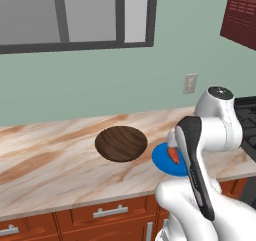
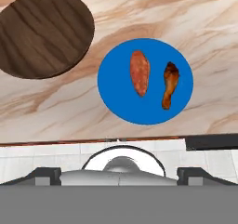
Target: Place the chicken drumstick on the plate and place the sweet potato on the same plate.
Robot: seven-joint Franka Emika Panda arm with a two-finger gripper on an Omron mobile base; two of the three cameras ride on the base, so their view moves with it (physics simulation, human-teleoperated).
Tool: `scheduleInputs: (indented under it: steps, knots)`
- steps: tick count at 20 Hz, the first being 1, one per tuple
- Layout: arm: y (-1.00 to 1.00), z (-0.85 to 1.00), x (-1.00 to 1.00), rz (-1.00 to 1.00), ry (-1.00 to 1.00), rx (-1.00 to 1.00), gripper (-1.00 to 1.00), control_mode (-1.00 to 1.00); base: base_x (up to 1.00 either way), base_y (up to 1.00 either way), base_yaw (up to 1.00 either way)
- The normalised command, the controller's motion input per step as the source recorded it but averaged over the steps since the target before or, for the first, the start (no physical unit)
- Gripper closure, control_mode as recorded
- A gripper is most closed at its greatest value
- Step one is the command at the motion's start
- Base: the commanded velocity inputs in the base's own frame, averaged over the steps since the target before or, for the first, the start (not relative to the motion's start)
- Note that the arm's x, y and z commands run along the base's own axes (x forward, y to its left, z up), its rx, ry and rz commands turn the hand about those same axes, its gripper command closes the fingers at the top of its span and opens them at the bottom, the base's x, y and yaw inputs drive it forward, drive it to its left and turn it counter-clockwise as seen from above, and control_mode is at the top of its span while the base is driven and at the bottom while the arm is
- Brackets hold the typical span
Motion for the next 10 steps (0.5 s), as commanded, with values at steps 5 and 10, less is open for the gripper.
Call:
scheduleInputs:
  steps: [5,10]
  knots:
    - [0.09,0.40,-0.31,0.00,-0.13,0.00,-1.00,-1.00,0.00,0.00,0.00]
    - [0.00,0.27,-0.27,0.00,-0.10,0.00,-1.00,-1.00,0.00,0.00,0.00]
